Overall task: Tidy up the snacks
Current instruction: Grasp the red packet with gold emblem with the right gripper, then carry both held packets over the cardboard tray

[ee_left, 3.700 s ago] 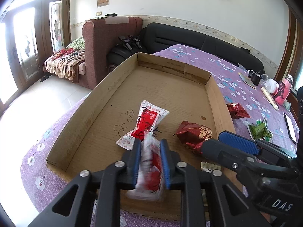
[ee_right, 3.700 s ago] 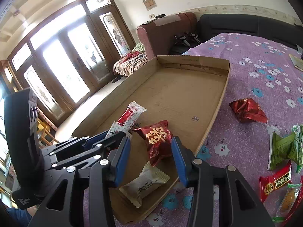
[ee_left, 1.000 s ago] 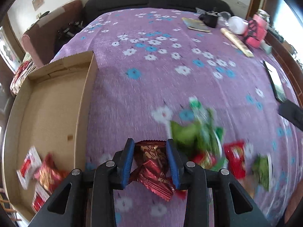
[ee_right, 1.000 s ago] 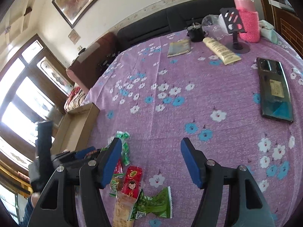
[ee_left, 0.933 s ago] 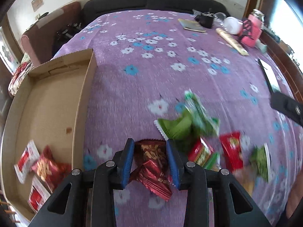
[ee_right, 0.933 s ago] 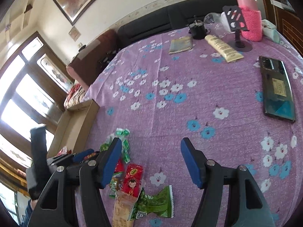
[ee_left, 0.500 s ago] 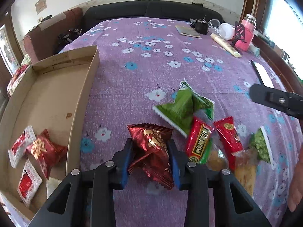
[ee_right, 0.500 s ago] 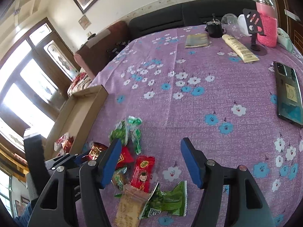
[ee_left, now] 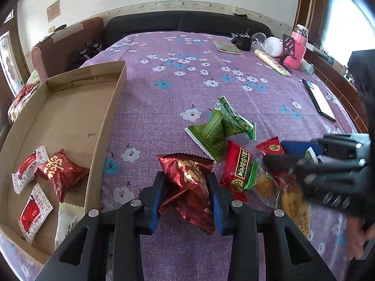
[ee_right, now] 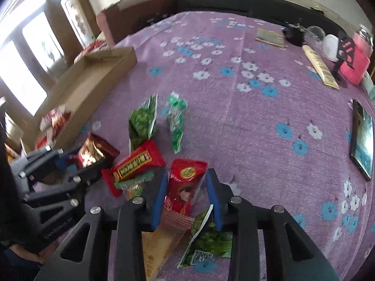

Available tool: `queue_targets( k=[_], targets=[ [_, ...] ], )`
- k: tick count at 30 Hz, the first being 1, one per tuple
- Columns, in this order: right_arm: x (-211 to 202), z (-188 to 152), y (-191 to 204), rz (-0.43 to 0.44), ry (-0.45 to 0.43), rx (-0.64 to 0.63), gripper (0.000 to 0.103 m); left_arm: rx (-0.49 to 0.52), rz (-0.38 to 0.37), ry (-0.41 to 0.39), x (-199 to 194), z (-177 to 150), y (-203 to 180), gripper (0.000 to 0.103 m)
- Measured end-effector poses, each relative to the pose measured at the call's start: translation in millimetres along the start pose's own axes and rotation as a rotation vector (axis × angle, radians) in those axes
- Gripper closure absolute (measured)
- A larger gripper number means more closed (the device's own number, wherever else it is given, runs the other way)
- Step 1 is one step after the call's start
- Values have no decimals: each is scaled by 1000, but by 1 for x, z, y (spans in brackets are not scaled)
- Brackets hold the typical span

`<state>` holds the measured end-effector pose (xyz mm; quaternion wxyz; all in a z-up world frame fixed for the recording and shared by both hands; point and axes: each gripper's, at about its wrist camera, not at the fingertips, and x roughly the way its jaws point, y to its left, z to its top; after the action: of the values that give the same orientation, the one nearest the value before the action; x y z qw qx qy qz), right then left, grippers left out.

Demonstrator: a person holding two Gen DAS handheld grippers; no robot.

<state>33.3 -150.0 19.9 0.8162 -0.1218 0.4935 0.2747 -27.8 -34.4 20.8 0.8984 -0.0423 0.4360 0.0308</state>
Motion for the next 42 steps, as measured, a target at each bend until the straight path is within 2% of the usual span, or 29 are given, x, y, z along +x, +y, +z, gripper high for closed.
queue_targets(
  k=[2, 4, 8, 11, 20, 29, 42],
  targets=[
    [0, -2, 9, -50, -15, -38, 72, -1, -3, -2, 0, 0, 0, 66],
    [-1, -2, 9, -38, -22, -43, 86, -7, -8, -6, -1, 0, 1, 66],
    [-11, 1, -3, -11, -74, 21, 86, -25, -31, -31, -5, 0, 5, 66],
    [-25, 3, -10, 25, -144, 64, 86, -39, -40, -49, -9, 0, 7, 66],
    [-50, 6, -13, 109, -279, 101, 86, -46, -32, -71, -12, 0, 7, 66],
    [-51, 4, 12, 176, -303, 22, 86, -26, 2, -99, -18, -1, 3, 66],
    [-54, 1, 16, 191, -325, 4, 86, 8, 39, -154, -35, -1, -2, 66]
  ],
)
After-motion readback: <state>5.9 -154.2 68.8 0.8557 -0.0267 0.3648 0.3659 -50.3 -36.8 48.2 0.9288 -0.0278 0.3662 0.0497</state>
